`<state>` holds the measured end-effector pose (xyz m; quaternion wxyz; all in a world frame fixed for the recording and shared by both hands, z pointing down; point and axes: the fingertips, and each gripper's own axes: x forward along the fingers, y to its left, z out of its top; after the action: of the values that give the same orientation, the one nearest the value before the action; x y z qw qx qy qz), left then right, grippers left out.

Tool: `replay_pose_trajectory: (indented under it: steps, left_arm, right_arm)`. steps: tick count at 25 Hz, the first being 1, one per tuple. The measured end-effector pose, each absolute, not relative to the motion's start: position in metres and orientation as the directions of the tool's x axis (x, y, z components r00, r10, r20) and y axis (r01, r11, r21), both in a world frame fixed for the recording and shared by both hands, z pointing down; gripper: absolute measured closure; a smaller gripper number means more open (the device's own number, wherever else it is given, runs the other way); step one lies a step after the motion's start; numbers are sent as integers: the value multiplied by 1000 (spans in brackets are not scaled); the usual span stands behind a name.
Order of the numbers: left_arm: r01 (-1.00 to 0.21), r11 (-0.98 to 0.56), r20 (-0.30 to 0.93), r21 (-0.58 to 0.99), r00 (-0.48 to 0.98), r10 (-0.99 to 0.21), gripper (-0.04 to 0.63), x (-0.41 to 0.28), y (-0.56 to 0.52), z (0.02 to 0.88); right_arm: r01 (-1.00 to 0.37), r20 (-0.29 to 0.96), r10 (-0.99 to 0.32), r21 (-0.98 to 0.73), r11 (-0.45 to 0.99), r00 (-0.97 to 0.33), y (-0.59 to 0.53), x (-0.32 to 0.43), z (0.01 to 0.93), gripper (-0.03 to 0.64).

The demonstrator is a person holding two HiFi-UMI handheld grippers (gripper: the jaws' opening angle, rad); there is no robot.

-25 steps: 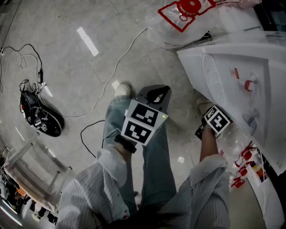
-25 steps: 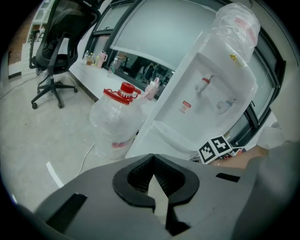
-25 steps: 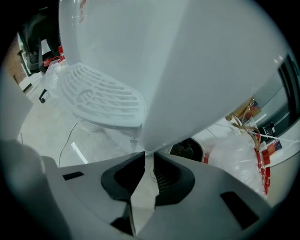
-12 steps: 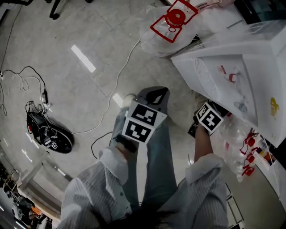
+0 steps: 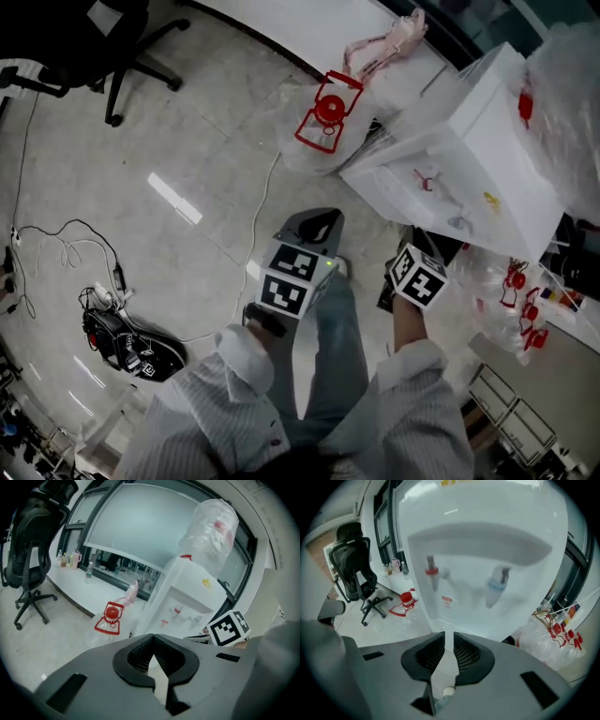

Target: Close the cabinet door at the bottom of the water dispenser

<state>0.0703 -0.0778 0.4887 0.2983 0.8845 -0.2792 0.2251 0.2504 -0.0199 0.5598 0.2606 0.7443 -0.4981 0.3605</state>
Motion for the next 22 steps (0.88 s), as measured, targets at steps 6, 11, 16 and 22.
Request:
replay_pose_trajectory:
  steps: [6, 11, 16, 22]
  left_arm:
    - [-590, -713, 527, 378, 771, -359, 584, 66, -83, 421]
    - [-550, -758, 470, 352, 804, -365, 584, 69, -81, 357]
    - [-496, -808, 401, 318, 843, -359, 584, 71, -73, 295]
    - [-435, -859, 311, 271, 884, -350, 584, 67, -58, 220]
  right_arm:
    - [-945, 670, -715, -59, -321, 201, -44, 224, 448, 560]
    - [-962, 528, -834, -109, -250, 157, -56, 206, 350, 565]
    - [-985, 383, -920, -111, -129, 78, -59, 175, 259, 575]
    - [-996, 232, -972, -91, 0, -21, -43, 135, 171, 591]
